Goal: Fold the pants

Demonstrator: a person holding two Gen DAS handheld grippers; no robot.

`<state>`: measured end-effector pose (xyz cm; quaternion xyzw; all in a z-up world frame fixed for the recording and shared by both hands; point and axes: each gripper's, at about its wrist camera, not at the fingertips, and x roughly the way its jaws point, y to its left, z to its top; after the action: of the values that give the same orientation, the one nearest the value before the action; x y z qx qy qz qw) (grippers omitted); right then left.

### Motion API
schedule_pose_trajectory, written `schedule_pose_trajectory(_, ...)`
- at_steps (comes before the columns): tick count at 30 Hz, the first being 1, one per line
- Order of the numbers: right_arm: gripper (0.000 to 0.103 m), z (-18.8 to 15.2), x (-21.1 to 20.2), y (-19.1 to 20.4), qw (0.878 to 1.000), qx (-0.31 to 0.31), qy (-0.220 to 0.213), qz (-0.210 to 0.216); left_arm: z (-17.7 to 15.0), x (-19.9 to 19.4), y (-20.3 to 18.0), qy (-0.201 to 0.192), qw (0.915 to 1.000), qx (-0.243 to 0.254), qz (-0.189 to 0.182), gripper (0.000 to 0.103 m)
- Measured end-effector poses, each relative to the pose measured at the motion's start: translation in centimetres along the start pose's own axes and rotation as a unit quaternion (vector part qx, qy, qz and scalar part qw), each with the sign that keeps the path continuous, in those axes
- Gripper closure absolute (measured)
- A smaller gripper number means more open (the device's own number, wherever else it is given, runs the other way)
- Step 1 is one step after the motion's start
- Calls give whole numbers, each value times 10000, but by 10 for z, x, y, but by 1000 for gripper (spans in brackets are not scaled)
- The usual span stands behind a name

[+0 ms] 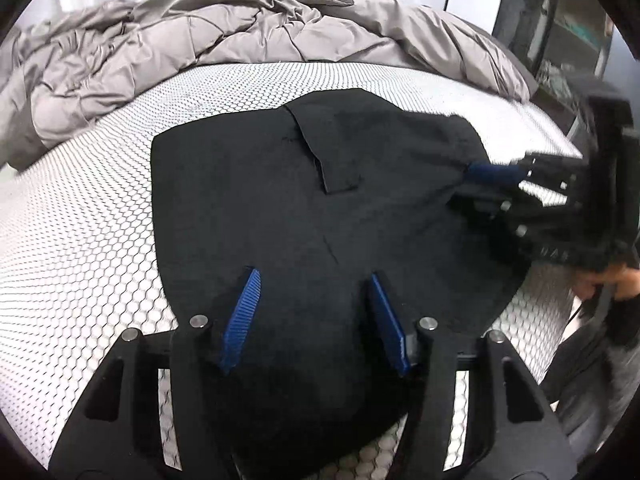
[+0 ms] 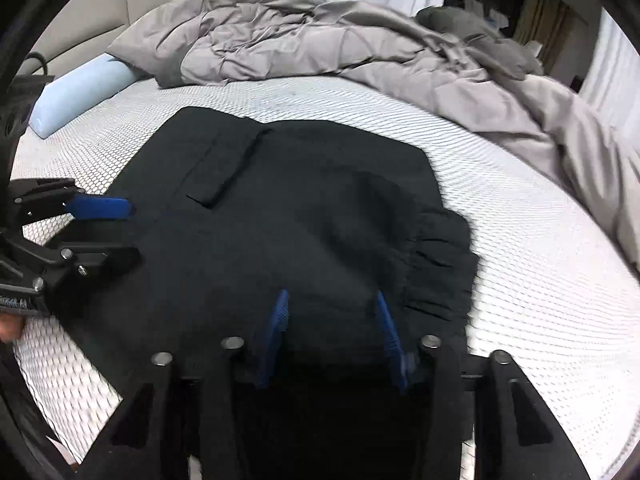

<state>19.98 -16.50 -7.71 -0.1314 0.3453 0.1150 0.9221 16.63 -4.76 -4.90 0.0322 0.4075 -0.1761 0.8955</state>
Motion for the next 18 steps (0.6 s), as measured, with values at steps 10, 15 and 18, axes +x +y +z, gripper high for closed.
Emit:
schedule_pose_trajectory(10, 56, 33, 21, 21, 9925, 552, -34, 1089, 35, 17, 21, 31, 9974, -722, -30, 49)
schedule_pose_trajectory(15, 56, 31, 32, 22, 9971, 442, 250, 570, 29, 19, 24, 150, 9986, -463, 209, 49)
schedule_pose_trajectory(18, 57, 21, 17, 13, 9994, 101, 208, -260, 20, 13, 30, 105, 9980, -604, 157, 48)
